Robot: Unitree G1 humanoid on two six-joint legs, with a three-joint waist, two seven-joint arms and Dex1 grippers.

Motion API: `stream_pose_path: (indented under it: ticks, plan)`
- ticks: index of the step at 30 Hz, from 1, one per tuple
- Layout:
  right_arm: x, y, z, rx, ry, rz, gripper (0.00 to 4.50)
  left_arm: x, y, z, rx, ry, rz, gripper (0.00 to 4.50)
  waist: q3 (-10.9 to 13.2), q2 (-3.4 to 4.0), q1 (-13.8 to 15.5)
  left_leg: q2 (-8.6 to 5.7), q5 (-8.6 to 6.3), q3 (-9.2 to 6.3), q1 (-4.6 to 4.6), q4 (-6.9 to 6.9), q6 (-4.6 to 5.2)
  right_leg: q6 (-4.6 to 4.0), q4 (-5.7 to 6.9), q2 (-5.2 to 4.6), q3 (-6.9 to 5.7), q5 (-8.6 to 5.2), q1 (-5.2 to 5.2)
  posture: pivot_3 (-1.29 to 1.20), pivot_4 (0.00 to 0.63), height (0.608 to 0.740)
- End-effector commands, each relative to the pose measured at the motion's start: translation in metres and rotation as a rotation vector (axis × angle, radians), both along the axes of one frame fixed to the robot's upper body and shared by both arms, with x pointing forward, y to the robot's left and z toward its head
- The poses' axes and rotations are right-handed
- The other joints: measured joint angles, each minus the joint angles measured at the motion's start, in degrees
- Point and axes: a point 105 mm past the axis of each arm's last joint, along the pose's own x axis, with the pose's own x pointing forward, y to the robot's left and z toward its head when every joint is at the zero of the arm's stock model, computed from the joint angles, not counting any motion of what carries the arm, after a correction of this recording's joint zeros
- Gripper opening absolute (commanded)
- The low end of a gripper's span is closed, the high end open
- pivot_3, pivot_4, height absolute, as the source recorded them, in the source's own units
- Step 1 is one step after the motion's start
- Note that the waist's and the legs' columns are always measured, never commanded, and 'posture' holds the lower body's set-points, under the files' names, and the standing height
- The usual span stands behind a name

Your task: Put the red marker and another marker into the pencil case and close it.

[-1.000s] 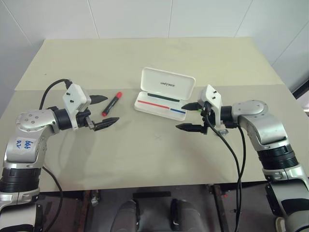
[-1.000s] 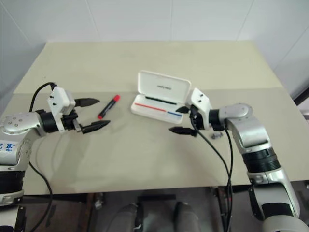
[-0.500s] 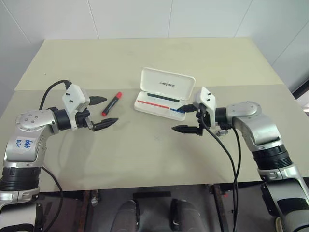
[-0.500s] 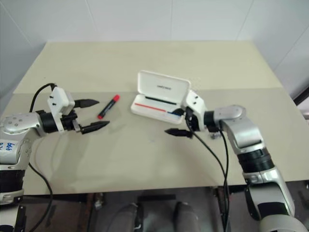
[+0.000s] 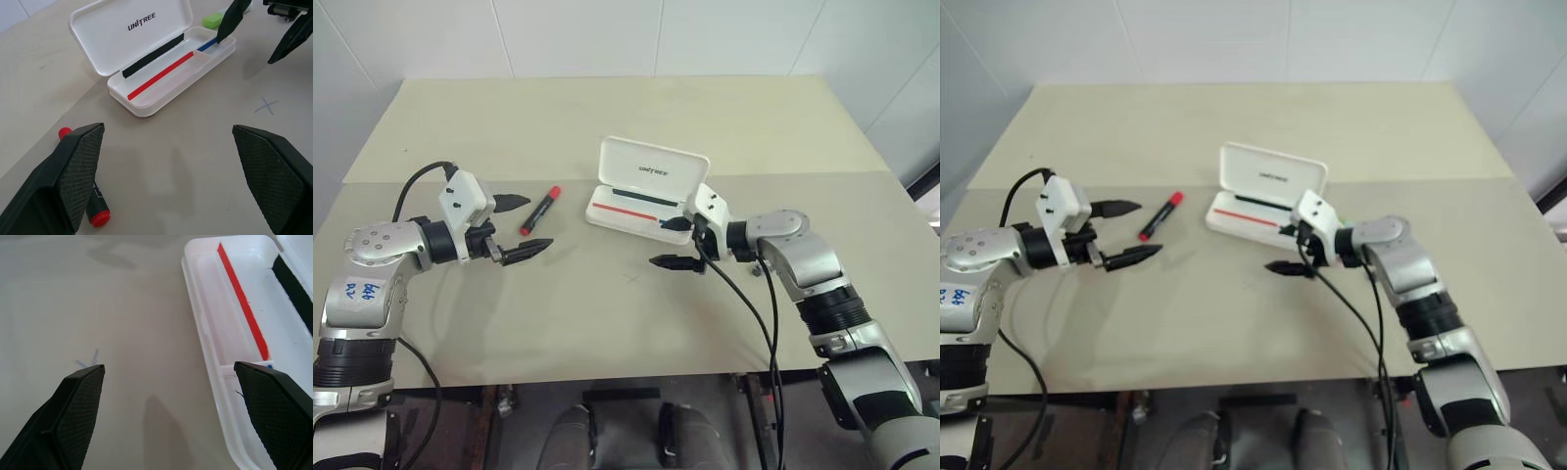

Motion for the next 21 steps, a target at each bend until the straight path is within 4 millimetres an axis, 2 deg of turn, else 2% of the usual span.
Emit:
stream_pose_path:
  ticks: [1, 12, 19, 21]
  plan:
    - [0.005, 0.003, 0.008, -0.001, -0.041, 0.012, 4.49, -0.002, 0.000, 0.015, 0.014, -0.058, -0.005, 4.50, 0.0, 0.00, 0.0, 0.00, 0.00, 0.00, 0.00, 0.00, 0.00, 0.00, 0.00, 0.00, 0.00, 0.00, 0.00, 0.00, 0.150, 0.740]
    - [0.016, 0.004, -0.001, -0.029, -0.039, -0.013, 4.49, -0.003, -0.001, 0.015, 0.017, -0.053, -0.010, 4.50, 0.0, 0.00, -0.1, 0.01, 0.00, 0.04, 0.00, 0.00, -0.01, 0.00, 0.03, 0.01, 0.05, 0.00, -0.05, 0.00, 0.150, 0.740]
    - [0.023, 0.000, -0.009, -0.059, -0.029, -0.037, 4.49, -0.012, -0.005, 0.012, 0.023, -0.007, -0.066, 4.50, 0.0, 0.00, -0.2, 0.01, 0.00, 0.06, 0.00, -0.01, -0.01, 0.00, 0.03, 0.01, 0.07, 0.00, -0.06, 0.00, 0.150, 0.740]
    - [0.027, -0.001, -0.010, -0.062, -0.036, -0.064, 4.07, -0.013, -0.005, 0.012, 0.032, -0.004, -0.070, 4.50, 0.0, 0.00, -0.4, 0.01, 0.00, 0.06, -0.01, -0.01, -0.02, 0.00, 0.05, 0.01, 0.08, 0.00, -0.08, 0.00, 0.150, 0.740]
